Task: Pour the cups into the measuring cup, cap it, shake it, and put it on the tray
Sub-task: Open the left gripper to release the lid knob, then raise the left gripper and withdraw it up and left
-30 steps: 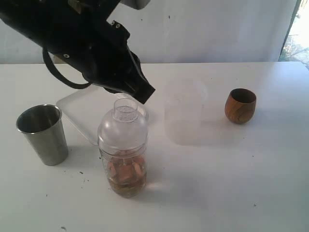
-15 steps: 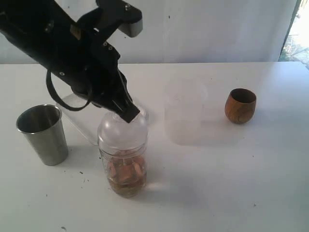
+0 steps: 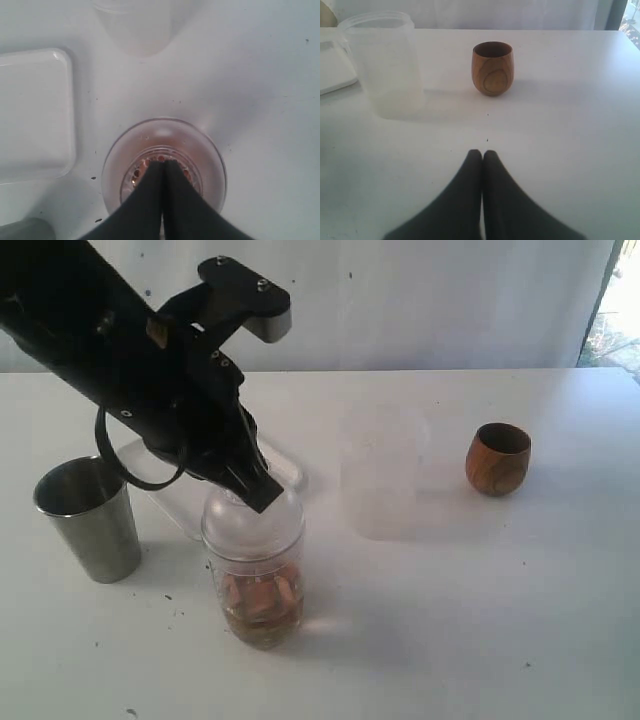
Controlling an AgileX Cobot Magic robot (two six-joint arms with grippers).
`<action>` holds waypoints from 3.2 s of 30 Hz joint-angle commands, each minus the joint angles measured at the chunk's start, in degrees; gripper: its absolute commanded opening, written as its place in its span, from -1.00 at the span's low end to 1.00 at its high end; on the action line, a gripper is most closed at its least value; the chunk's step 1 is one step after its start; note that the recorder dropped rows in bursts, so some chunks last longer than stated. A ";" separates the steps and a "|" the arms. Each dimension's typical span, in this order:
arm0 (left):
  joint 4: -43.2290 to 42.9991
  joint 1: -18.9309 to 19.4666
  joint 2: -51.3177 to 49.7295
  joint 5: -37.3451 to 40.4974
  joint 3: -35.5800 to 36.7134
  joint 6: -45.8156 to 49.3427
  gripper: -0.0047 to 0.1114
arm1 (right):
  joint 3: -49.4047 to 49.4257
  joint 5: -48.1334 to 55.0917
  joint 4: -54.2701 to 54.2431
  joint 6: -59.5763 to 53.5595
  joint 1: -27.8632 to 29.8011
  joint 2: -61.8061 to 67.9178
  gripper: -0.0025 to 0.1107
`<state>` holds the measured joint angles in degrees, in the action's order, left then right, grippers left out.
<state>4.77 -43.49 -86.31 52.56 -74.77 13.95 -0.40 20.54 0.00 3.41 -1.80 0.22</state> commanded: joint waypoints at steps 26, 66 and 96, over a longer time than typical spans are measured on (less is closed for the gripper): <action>2.16 -0.19 2.27 -8.14 8.84 0.00 -0.92 | 0.40 -0.46 0.00 0.29 0.15 -0.22 -0.96; 1.51 -0.19 25.39 -22.31 12.24 -4.09 -0.92 | 0.40 -0.46 0.00 0.29 0.15 -0.22 -0.96; 0.67 -0.19 49.60 -50.66 44.16 -4.88 -0.92 | 0.40 -0.46 0.00 1.82 0.15 -0.22 -0.96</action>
<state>5.70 -43.49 -36.98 2.08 -31.10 8.93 -0.40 20.54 0.00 3.60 -1.80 0.22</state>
